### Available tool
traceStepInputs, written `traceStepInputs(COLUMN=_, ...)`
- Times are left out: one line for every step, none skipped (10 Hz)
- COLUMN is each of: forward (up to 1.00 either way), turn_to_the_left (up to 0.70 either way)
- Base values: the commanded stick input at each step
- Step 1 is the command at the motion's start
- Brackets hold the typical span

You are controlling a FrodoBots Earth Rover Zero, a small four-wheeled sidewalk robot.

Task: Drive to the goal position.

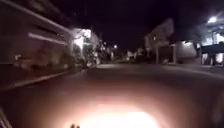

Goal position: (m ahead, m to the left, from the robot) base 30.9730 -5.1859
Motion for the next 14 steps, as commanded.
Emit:
traceStepInputs(forward=1.00, turn_to_the_left=0.00)
traceStepInputs(forward=1.00, turn_to_the_left=0.00)
traceStepInputs(forward=1.00, turn_to_the_left=0.00)
traceStepInputs(forward=1.00, turn_to_the_left=0.00)
traceStepInputs(forward=1.00, turn_to_the_left=0.00)
traceStepInputs(forward=1.00, turn_to_the_left=0.00)
traceStepInputs(forward=1.00, turn_to_the_left=-0.07)
traceStepInputs(forward=1.00, turn_to_the_left=-0.19)
traceStepInputs(forward=1.00, turn_to_the_left=-0.27)
traceStepInputs(forward=1.00, turn_to_the_left=-0.19)
traceStepInputs(forward=1.00, turn_to_the_left=-0.06)
traceStepInputs(forward=1.00, turn_to_the_left=0.00)
traceStepInputs(forward=1.00, turn_to_the_left=0.00)
traceStepInputs(forward=1.00, turn_to_the_left=0.00)
